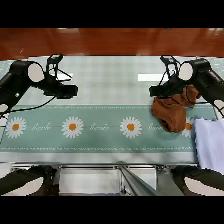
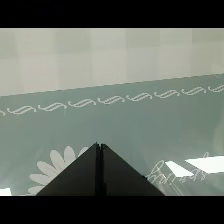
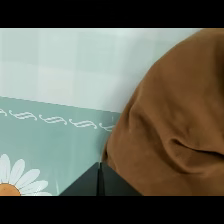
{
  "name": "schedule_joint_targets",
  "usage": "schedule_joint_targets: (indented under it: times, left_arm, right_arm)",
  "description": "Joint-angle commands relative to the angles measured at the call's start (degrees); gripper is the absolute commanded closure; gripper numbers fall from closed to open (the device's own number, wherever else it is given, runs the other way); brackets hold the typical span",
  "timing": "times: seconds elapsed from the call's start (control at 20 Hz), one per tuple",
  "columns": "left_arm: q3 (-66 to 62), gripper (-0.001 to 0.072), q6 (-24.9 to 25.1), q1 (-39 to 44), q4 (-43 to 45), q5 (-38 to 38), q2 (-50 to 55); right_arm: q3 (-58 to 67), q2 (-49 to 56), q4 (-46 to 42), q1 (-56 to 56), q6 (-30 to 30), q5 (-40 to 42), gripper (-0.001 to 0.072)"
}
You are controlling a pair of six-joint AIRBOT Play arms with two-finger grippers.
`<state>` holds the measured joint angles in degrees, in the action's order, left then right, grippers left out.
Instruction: Fold the shirts.
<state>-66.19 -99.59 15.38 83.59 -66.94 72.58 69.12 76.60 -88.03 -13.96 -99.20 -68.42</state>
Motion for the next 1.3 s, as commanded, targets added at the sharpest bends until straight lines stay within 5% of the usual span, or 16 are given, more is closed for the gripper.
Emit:
schedule_joint_targets:
  times: [0.0, 0.7, 1.1, 1.15, 1.25]
  left_arm:
    - [-0.1, 0.0691, 0.0, 0.0, 0.0, 0.0, 0.0]
    - [-0.1, 0.0691, 0.0, 0.0, 0.0, 2.6, 0.0]
    - [-1.7, 0.069, 0.1, -1.9, 0.7, 1.5, -0.1]
    - [-3.4, 0.0642, 0.0, -2.7, 2.6, -1.2, -0.2]
    - [-6.7, 0.0243, 0.1, -4.1, 10.5, -6.1, -2.0]
  right_arm:
    - [0.0, 0.0, 0.0, 0.0, 0.0, 0.0, 0.069]
    - [0.0, 0.0, 0.0, 0.0, 0.0, 0.3, 0.069]
    - [0.5, -0.2, -0.6, -0.1, -0.4, 15.8, 0.0676]
    - [1.7, -0.2, -1.4, 0.4, -0.4, 14.8, 0.0564]
    - [5.0, -1.7, -6.4, 2.1, -1.0, 9.9, 0.034]
